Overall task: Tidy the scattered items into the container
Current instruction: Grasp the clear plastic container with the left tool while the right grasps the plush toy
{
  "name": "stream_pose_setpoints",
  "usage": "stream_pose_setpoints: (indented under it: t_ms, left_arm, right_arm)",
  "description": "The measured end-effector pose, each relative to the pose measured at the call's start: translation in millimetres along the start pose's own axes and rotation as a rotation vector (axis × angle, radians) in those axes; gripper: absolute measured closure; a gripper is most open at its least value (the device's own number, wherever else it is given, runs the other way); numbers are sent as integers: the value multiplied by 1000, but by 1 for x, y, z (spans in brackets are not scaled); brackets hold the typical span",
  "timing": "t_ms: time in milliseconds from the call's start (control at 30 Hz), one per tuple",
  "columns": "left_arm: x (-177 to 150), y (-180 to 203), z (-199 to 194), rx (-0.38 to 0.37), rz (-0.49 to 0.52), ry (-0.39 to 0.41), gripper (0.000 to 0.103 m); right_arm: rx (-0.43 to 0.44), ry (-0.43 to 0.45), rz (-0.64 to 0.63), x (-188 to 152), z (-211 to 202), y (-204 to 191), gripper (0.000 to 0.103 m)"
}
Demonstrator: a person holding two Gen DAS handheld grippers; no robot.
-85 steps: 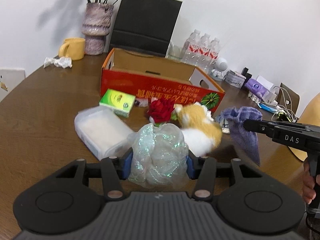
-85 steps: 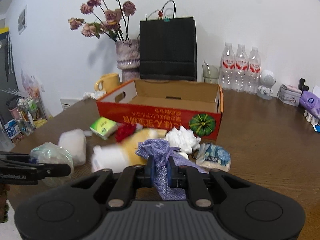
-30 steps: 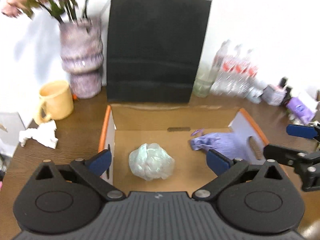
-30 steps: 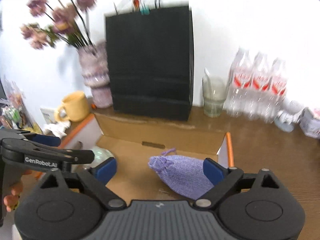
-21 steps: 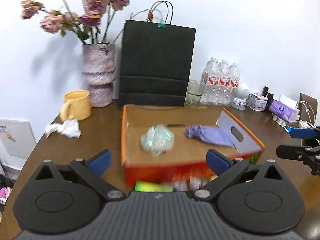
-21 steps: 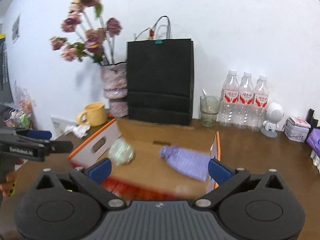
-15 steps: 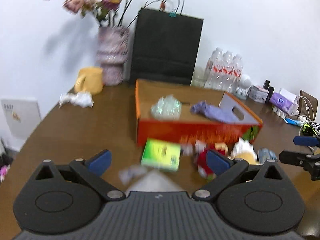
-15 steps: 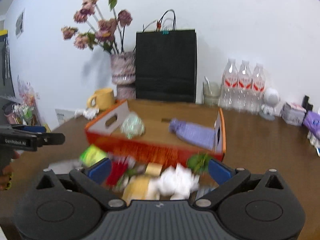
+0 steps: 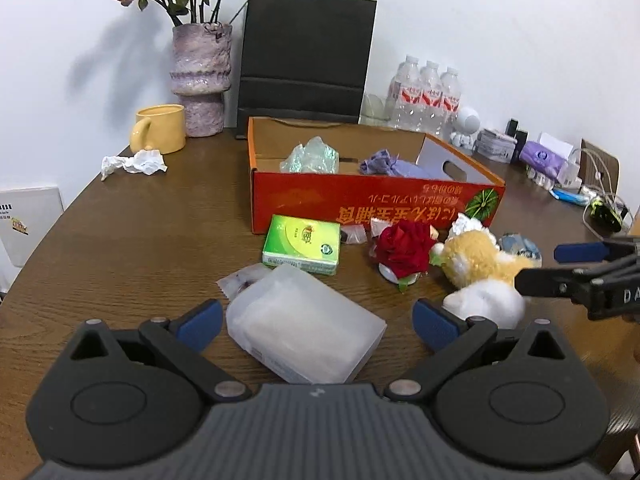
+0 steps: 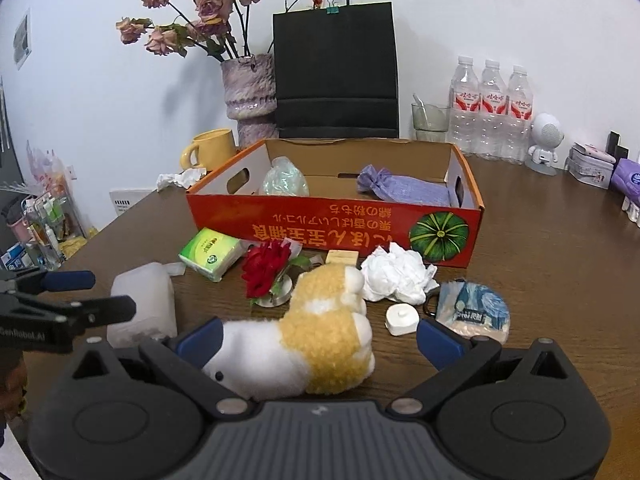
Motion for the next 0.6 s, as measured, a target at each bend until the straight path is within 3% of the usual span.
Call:
stream_pose_setpoints:
  t_ms: [200, 400, 600]
  left_arm:
    - [-3, 0, 12, 6, 61, -33, 0]
    - [-4, 7, 33, 25, 221, -55, 0]
    - [-1, -3, 56, 35, 220, -88, 0]
  right_arm:
    - [-12, -62, -10, 11, 18, 4, 0]
    - [-6, -137, -20, 21, 47, 2, 1]
    - [-14, -190, -3, 23, 66, 1, 16]
Point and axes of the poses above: each gripper's, at about its wrist camera, not at the fingertips, and z roughly the way its jaws point, y to its right, x to its top, the point moved 4 cm from there along z, roughly the way its jaws point, and after that the axes turned 2 degrees about -x, right-handed, at the moved point
